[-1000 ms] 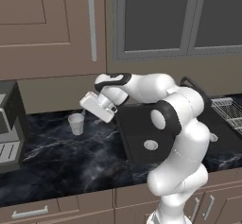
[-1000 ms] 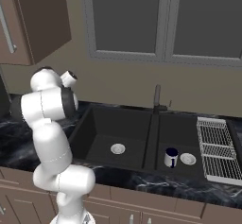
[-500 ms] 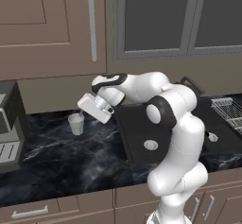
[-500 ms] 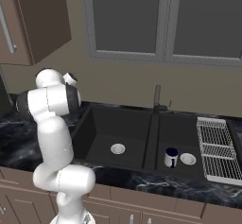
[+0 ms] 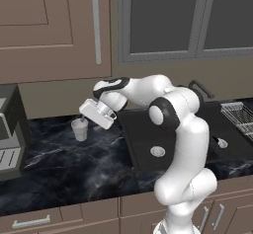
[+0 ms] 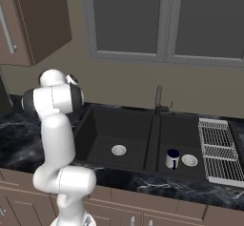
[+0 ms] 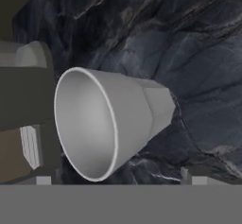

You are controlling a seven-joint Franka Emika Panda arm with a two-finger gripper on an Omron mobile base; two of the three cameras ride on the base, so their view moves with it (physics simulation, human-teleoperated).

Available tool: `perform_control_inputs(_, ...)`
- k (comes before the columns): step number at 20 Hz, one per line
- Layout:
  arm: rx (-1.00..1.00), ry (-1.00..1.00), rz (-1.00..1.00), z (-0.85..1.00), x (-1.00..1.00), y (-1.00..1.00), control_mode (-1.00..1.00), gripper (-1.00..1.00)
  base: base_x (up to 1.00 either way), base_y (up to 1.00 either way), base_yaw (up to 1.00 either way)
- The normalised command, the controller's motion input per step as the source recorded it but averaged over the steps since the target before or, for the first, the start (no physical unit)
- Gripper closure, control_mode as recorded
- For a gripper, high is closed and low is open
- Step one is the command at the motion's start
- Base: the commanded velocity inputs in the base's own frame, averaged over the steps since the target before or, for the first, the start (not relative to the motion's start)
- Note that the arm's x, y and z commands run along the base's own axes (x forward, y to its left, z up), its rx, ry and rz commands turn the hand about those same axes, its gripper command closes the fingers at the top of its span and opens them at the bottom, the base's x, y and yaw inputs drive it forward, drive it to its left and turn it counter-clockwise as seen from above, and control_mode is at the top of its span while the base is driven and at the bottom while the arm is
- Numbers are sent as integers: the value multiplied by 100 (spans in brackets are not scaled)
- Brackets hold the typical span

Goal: Move any existing items from the left basin to the right basin for drying. Then move the glass cup from the counter to the left basin of the sink for washing.

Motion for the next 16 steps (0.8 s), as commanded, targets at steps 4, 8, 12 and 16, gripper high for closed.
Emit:
perform_control_inputs(4, 0, 0, 0, -6, 16, 11, -100, -100, 0, 0, 0)
perform_control_inputs(8, 0, 0, 0, -10, 20, 13, -100, -100, 0, 0, 0)
perform_control_inputs(12, 0, 0, 0, -14, 24, 2, -100, -100, 0, 0, 0)
perform_control_inputs(16, 0, 0, 0, -9, 6, 0, -100, -100, 0, 0, 0)
